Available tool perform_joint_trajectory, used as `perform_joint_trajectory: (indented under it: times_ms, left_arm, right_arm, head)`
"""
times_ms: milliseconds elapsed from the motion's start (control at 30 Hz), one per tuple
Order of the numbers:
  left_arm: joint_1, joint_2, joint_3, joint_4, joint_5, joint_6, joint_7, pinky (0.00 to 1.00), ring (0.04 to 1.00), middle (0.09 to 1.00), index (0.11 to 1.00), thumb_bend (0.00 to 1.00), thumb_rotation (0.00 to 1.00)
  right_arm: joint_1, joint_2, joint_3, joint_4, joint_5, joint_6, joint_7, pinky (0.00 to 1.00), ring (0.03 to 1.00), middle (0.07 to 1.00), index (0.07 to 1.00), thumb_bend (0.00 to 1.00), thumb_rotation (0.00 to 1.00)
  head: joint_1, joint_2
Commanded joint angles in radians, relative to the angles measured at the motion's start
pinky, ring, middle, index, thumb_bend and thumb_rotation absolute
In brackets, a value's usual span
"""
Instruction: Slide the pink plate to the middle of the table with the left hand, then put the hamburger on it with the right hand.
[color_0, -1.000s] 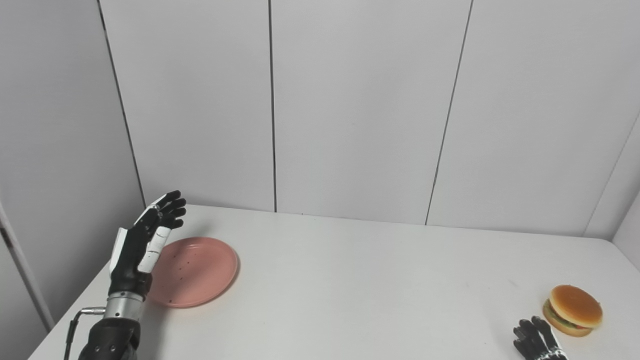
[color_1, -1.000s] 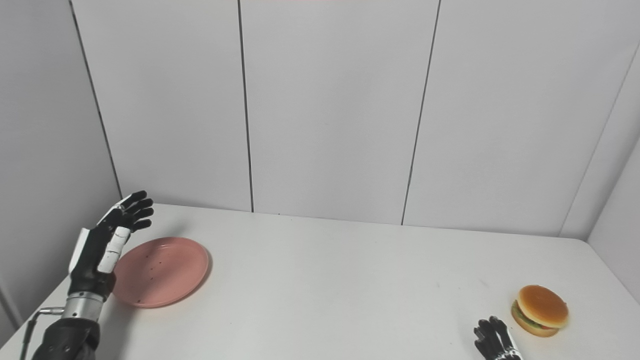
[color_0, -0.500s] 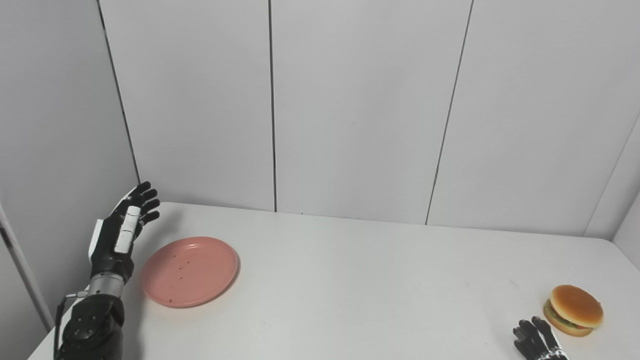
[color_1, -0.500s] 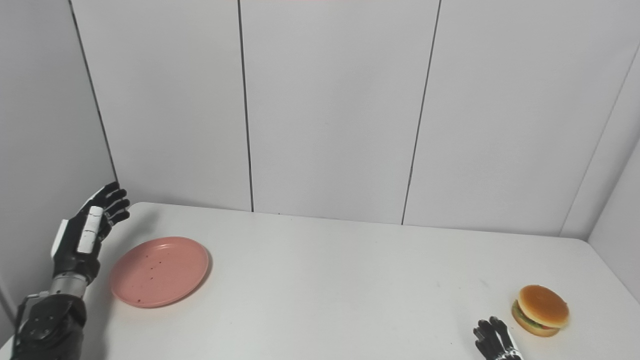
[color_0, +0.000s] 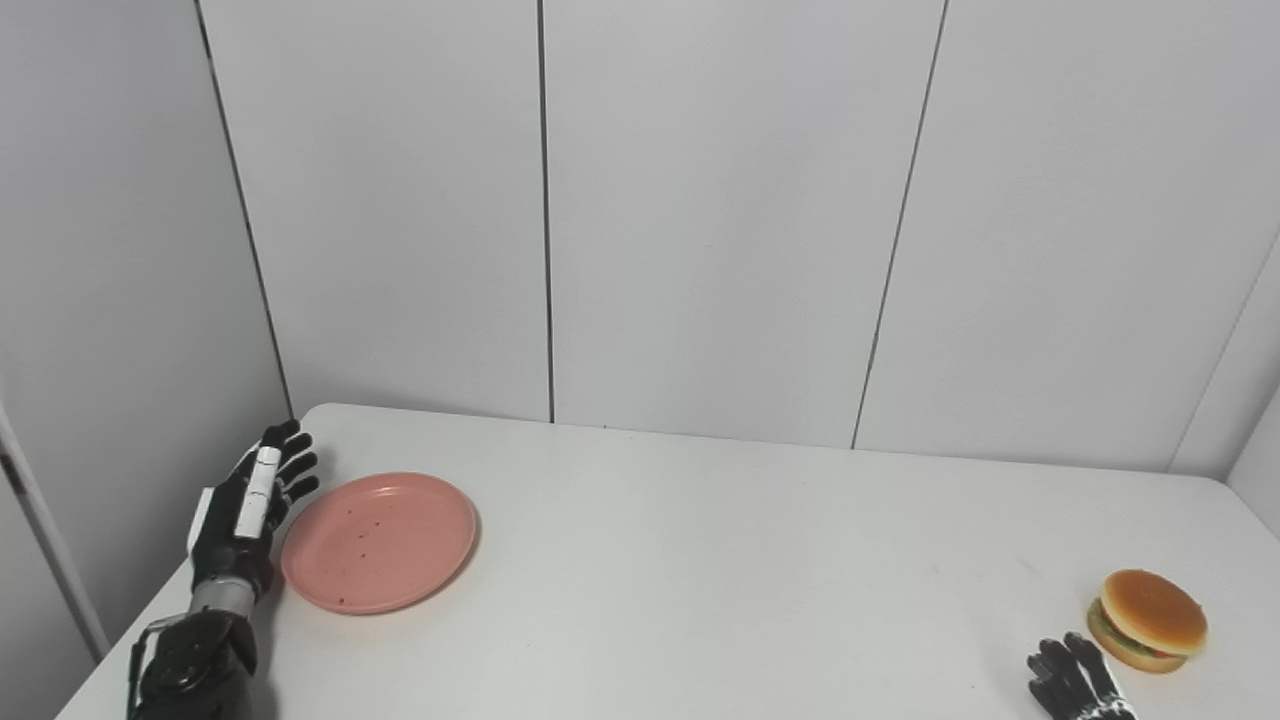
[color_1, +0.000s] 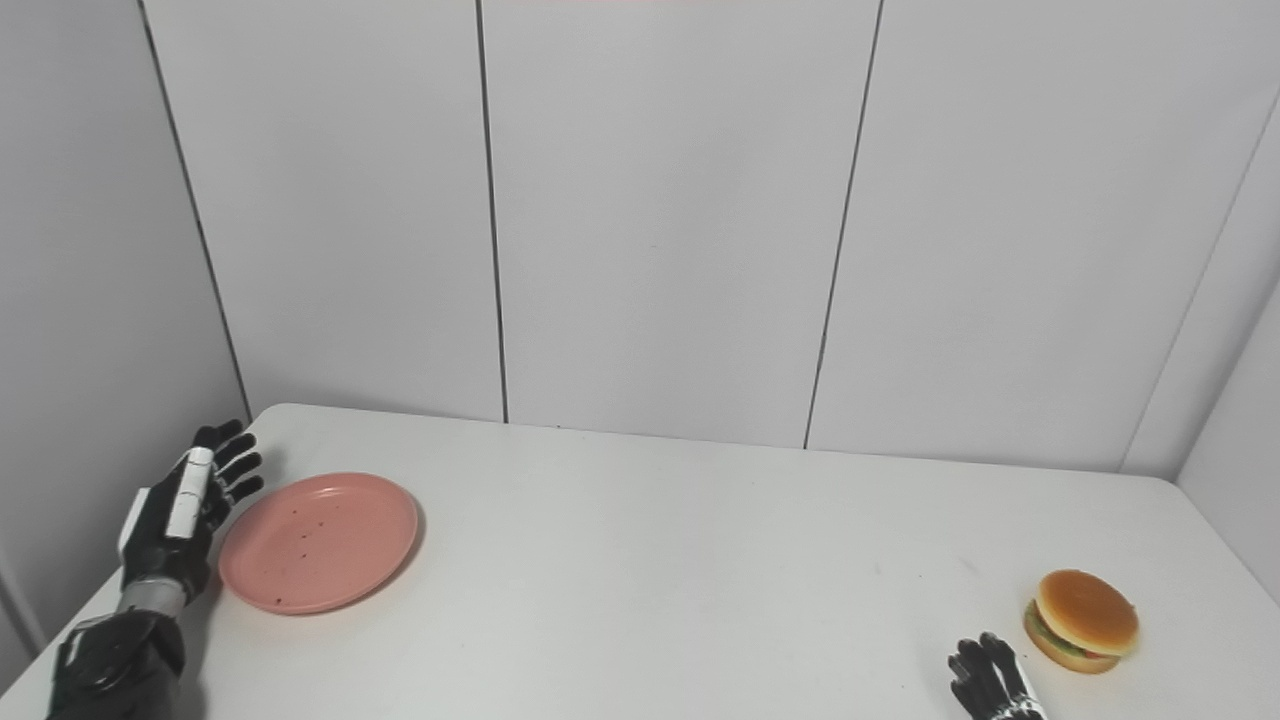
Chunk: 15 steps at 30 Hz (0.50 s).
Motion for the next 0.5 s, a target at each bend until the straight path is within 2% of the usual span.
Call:
perform_joint_trajectory:
  times_ms: [0, 200, 333, 467]
  left_arm:
    - [-0.120, 0.081, 0.016, 0.031, -0.023, -0.088, -0.035, 0.84, 0.848, 0.846, 0.828, 0.88, 0.84]
    - [-0.144, 0.091, 0.005, 0.140, -0.005, -0.122, -0.047, 0.84, 0.846, 0.828, 0.805, 0.89, 0.83]
    - [-0.153, 0.093, 0.006, 0.179, 0.003, -0.126, -0.044, 0.82, 0.840, 0.816, 0.804, 0.91, 0.82]
    - [-0.150, 0.094, 0.009, 0.196, 0.005, -0.126, -0.054, 0.84, 0.839, 0.813, 0.805, 0.91, 0.81]
  right_arm:
    - [-0.097, -0.051, -0.035, 0.206, -0.017, 0.122, -0.082, 1.00, 0.971, 0.968, 0.986, 0.86, 0.83]
    - [-0.092, -0.051, -0.032, 0.191, -0.038, 0.126, -0.098, 1.00, 0.967, 0.966, 0.985, 0.87, 0.85]
    - [-0.089, -0.051, -0.032, 0.184, -0.037, 0.126, -0.101, 0.99, 0.963, 0.959, 0.978, 0.88, 0.84]
    - [-0.086, -0.052, -0.031, 0.176, -0.036, 0.131, -0.103, 1.00, 0.966, 0.962, 0.978, 0.88, 0.84]
  head:
    - [-0.002, 0.000]
    - [-0.010, 0.006]
    - [-0.011, 0.010]
    - [-0.011, 0.014]
